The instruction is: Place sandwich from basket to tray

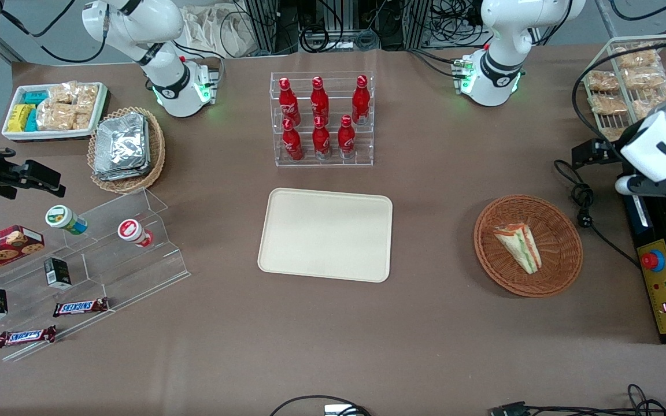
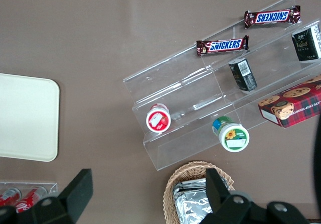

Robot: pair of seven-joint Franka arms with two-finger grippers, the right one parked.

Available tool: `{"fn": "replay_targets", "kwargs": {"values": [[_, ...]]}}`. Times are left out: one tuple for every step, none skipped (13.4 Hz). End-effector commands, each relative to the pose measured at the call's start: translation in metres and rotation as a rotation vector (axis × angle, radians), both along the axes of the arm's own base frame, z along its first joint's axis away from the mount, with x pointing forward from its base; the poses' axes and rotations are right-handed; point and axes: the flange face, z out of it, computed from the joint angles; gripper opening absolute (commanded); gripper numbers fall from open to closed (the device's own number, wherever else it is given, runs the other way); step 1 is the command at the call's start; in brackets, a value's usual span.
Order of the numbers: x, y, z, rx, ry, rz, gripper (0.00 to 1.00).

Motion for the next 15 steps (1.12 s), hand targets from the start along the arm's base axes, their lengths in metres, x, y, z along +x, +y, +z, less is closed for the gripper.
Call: {"fn": "replay_targets", "kwargs": {"values": [[0.022,0.025,-0.051,-0.007,0.063,0.047,1.00],[0.033,0.031,-0.077,-0.007,0.084,0.078,1.00],[0.041,0.033,-0.097,0.004,0.093,0.121,1.00],[0.048,0.032,-0.117,0.013,0.105,0.158,1.00],[0.054,0.032,-0.137,0.018,0.118,0.182,1.00],[0.060,0.031,-0.158,0.022,0.130,0.215,1.00],[0.066,0.028,-0.177,0.020,0.137,0.259,1.00],[0.072,0.022,-0.194,0.036,0.138,0.310,1.00],[0.073,0.017,-0.209,0.056,0.153,0.363,1.00],[0.075,0.004,-0.223,0.068,0.166,0.381,1.00],[0.077,-0.005,-0.235,0.068,0.172,0.384,1.00],[0.079,-0.006,-0.256,0.075,0.188,0.406,1.00],[0.081,-0.006,-0.272,0.081,0.190,0.427,1.00],[0.084,-0.007,-0.279,0.077,0.178,0.429,1.00],[0.085,-0.006,-0.284,0.074,0.174,0.432,1.00]]}}
